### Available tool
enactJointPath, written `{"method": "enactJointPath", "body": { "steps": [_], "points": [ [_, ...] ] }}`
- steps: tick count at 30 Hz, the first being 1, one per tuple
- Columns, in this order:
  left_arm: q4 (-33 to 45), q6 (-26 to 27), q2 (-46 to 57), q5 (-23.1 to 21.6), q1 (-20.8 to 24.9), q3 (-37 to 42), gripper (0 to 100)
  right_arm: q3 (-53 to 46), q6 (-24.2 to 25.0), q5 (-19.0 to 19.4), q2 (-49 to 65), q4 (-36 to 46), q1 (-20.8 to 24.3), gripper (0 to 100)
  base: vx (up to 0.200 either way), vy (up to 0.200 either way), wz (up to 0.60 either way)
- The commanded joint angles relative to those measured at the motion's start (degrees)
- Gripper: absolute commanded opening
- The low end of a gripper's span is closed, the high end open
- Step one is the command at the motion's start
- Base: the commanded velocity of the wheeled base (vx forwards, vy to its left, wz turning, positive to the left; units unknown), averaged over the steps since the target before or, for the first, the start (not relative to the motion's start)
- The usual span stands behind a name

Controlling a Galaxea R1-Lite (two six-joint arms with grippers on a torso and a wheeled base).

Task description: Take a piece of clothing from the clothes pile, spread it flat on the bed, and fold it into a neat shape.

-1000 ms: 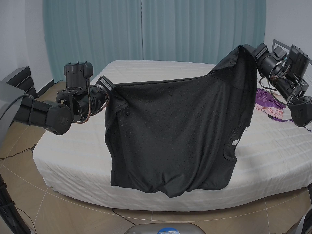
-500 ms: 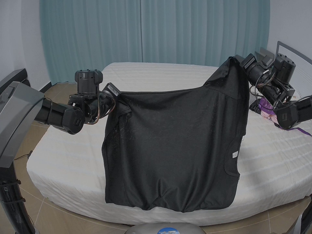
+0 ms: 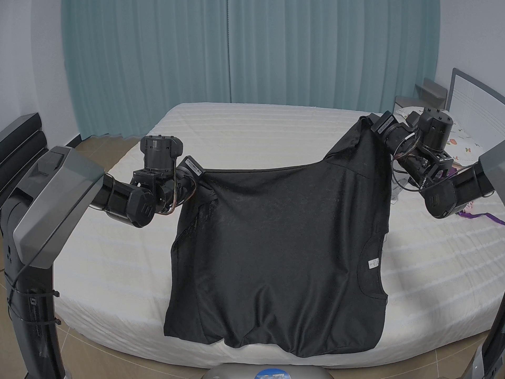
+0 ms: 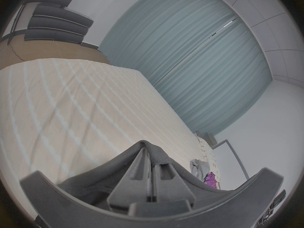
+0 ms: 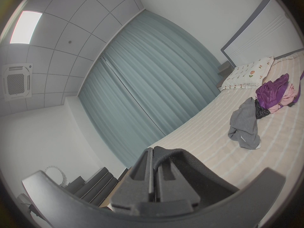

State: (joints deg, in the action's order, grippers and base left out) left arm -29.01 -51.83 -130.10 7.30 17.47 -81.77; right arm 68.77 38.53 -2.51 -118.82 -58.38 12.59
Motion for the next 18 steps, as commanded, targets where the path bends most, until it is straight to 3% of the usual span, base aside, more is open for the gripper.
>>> {"method": "enactJointPath", "body": {
  "steps": [1,8,18],
  "points": [
    [0.19,-0.02,-2.18,0.17,-0.07,0.3,0,-0.3,-0.13,-0.21,-4.4,-1.56,0.33,0,0.2,0.0,0.0],
    [0.01,-0.02,-3.94,0.26,0.2,-0.05,0,-0.48,0.05,-0.21,-8.09,-1.74,0.41,0,0.2,0.0,0.0],
    [-0.08,-0.11,-6.92,0.26,0.2,0.3,0,-0.56,0.31,-0.48,-14.6,-1.82,0.24,0,0.0,0.0,0.0]
  ]
}}
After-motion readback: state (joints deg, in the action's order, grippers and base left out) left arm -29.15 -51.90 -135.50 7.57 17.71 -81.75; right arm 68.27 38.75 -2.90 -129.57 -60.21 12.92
